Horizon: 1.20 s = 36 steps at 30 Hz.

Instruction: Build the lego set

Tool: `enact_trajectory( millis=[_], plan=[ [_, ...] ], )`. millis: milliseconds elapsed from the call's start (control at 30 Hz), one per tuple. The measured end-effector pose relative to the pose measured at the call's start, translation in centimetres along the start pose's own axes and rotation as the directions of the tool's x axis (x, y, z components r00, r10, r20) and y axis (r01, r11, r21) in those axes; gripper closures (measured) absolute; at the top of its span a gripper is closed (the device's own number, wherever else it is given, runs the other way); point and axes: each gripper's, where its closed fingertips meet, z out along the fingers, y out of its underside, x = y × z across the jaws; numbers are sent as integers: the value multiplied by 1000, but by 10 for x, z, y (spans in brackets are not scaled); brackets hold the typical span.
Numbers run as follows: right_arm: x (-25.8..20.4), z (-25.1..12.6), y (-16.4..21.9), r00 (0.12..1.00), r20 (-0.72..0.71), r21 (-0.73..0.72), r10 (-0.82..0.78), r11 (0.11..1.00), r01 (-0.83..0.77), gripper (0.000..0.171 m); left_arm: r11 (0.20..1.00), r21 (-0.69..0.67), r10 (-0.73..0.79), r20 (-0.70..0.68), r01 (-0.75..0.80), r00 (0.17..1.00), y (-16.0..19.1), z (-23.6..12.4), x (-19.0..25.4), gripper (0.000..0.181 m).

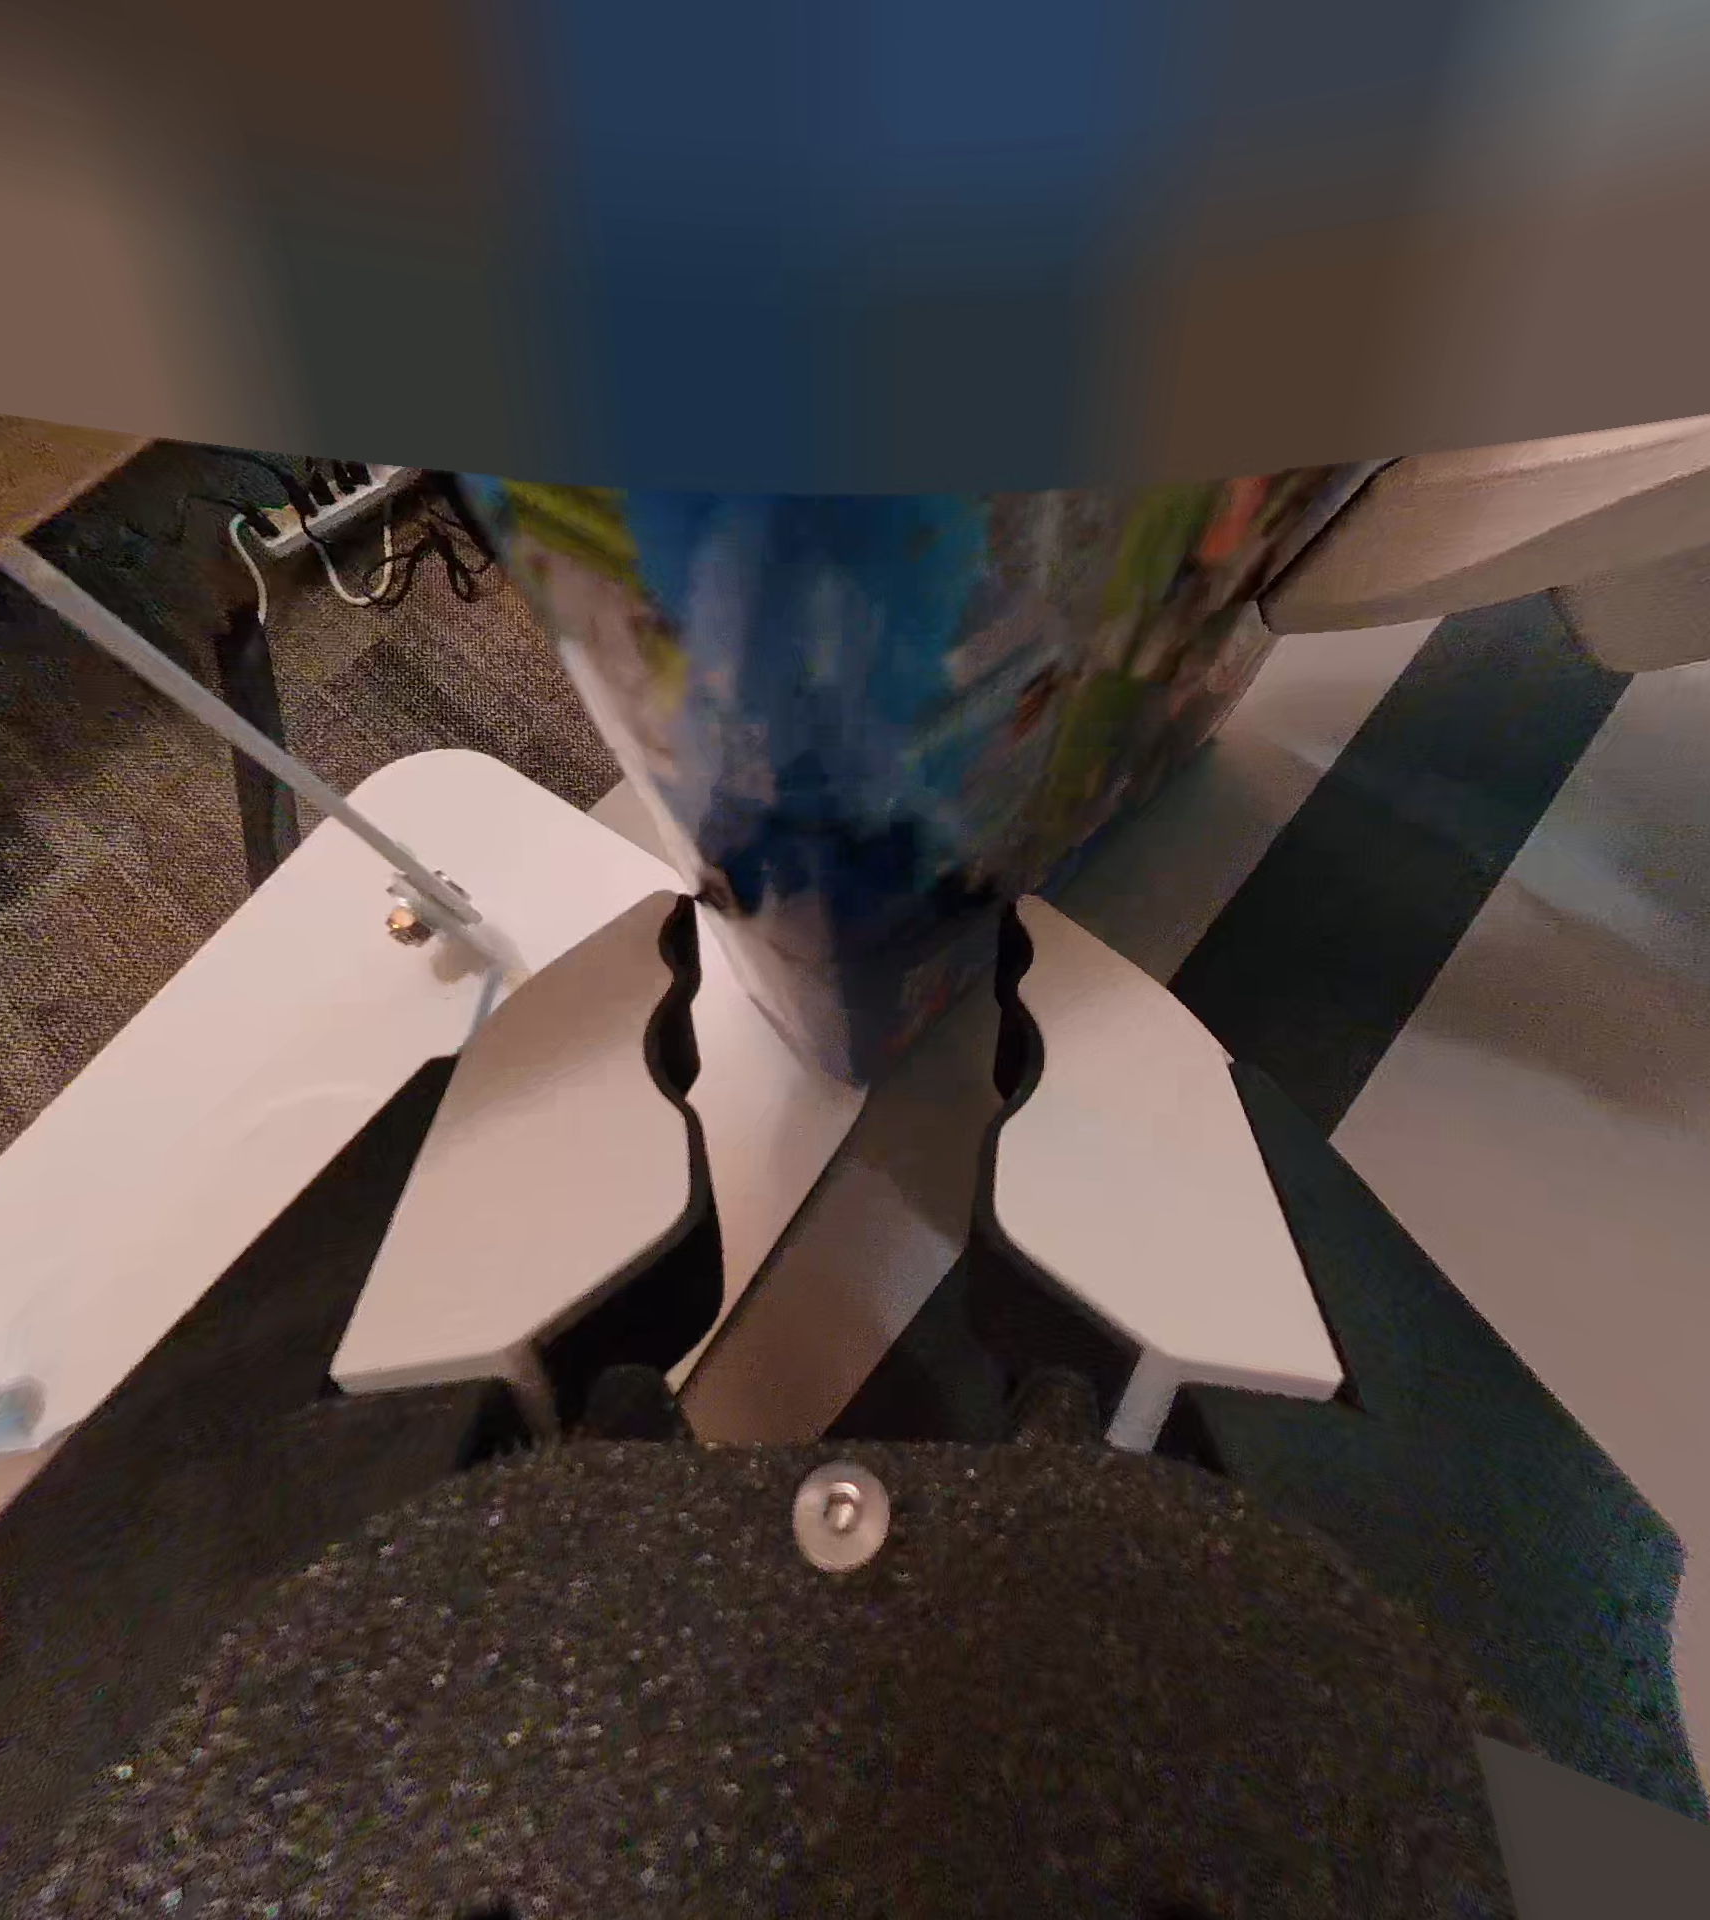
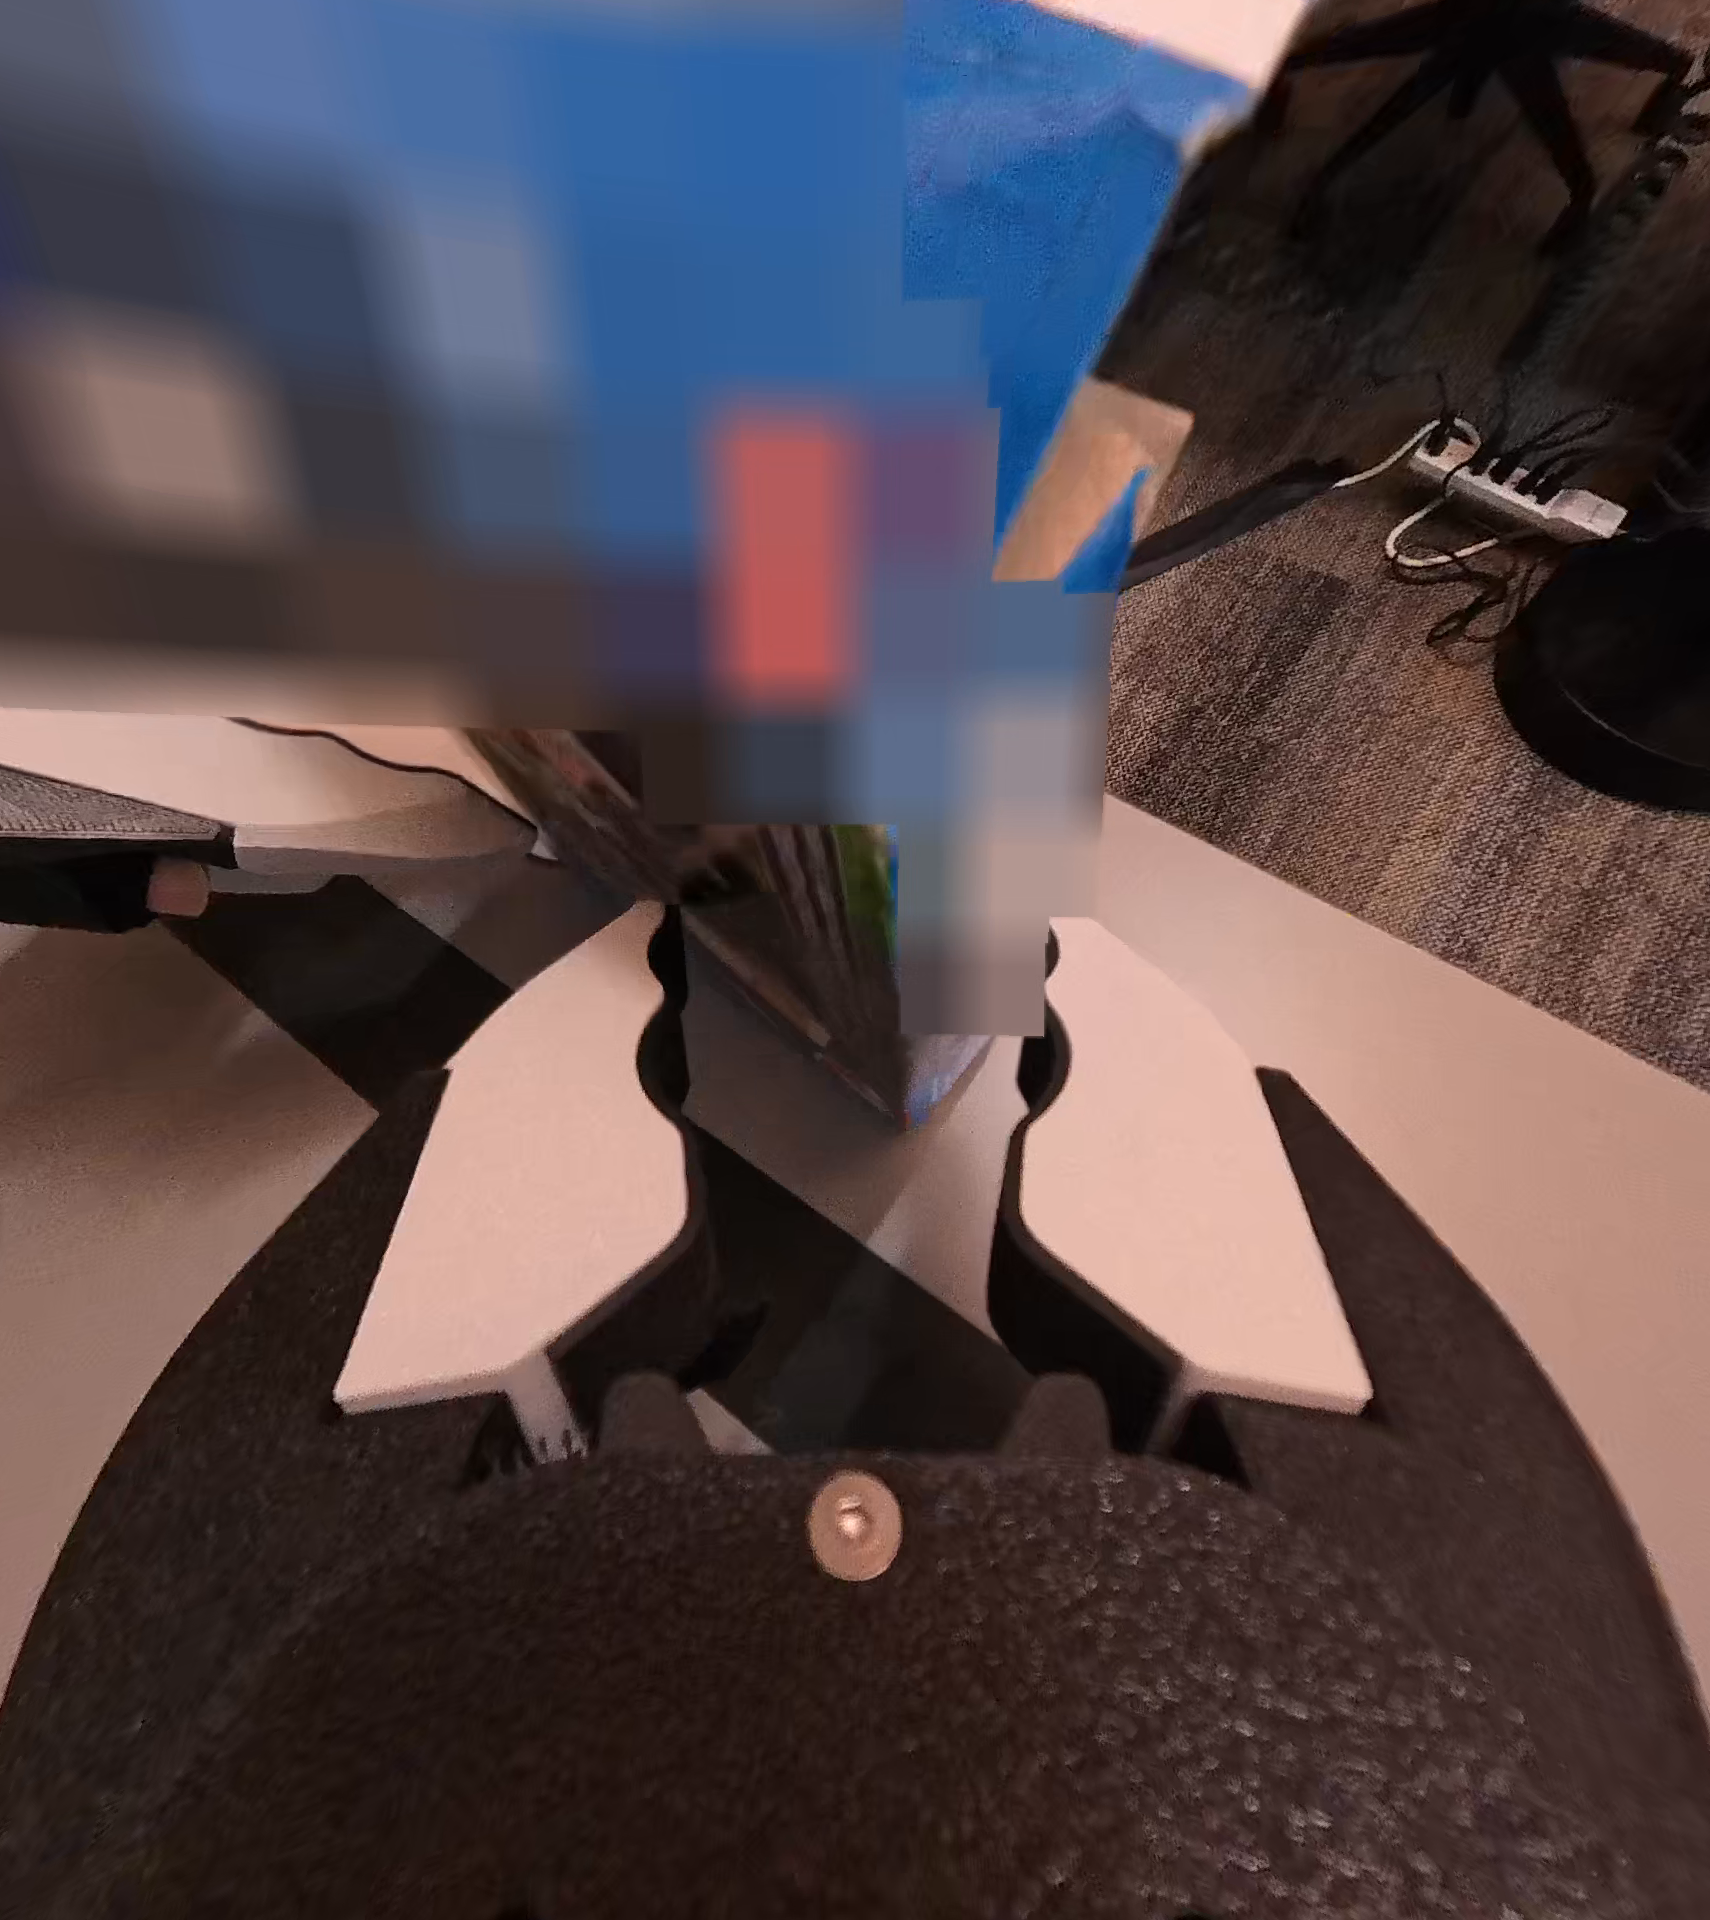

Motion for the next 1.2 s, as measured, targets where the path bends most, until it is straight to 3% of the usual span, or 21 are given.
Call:
enact_trajectory(
  millis=[467,567,667,800,867,1033,1200],
  plan=[
    [9,-25,-8,998,-64,124,-28,992,36,99,999,-5,48,26,-48,998,5,-23,-8,124],
    [0,-66,-20,964,-208,266,-165,939,218,114,986,113,109,129,-124,986,-2,-61,-15,147],
    [-31,-111,-25,921,-319,377,-225,861,341,129,945,322,17,114,-53,993,-9,-114,-3,161],
    [-78,-141,-11,950,-283,447,-134,858,254,158,856,515,-58,175,-41,983,0,-189,9,181],
    [-94,-148,-4,955,-286,461,-77,863,207,171,824,566,-102,196,-28,975,10,-224,16,181],
    [-120,-151,23,939,-337,454,60,885,107,171,785,619,-227,273,10,935,49,-292,27,181],
    [-156,-147,49,942,-299,457,154,889,-1,171,771,624,-345,245,125,906,96,-323,49,181]
  ],
)
